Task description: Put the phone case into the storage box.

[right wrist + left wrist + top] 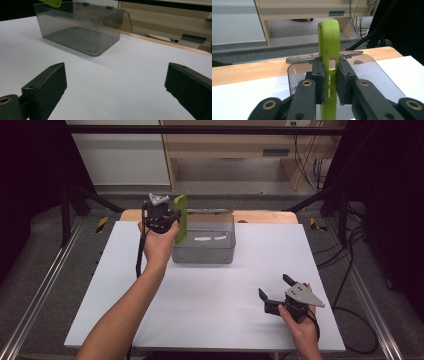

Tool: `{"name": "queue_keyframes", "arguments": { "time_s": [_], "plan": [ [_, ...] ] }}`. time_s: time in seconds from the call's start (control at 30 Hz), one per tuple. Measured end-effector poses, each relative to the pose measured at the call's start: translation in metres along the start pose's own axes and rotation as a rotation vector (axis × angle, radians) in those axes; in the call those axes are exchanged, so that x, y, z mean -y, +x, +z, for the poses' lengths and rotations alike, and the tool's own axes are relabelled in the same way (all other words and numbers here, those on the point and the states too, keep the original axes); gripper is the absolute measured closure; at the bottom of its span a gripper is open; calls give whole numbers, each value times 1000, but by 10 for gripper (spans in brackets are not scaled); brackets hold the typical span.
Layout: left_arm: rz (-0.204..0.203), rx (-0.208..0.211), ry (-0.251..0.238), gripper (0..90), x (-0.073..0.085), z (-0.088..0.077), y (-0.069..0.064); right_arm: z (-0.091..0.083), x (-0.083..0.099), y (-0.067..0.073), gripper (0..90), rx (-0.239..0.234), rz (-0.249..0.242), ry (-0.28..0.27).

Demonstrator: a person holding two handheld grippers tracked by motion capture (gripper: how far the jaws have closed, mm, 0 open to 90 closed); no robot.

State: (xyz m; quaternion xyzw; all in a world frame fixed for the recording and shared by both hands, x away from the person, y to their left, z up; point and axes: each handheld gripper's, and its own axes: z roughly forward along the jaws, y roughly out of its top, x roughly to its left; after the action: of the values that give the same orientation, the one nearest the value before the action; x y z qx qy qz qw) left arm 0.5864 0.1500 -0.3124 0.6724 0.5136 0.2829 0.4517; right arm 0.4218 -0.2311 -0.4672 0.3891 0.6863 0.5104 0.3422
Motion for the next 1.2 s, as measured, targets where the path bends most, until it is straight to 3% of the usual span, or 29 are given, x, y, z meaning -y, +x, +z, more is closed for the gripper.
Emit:
{"name": "queue_keyframes", "arguments": {
  "time_s": [0.5,1.2],
  "plan": [
    [-17,-16,17,779,6,8,9,2,1,1,42,-4,1,7],
    [9,-21,31,780,12,17,7,1,1,-2,42,0,3,4]
  ]
}}
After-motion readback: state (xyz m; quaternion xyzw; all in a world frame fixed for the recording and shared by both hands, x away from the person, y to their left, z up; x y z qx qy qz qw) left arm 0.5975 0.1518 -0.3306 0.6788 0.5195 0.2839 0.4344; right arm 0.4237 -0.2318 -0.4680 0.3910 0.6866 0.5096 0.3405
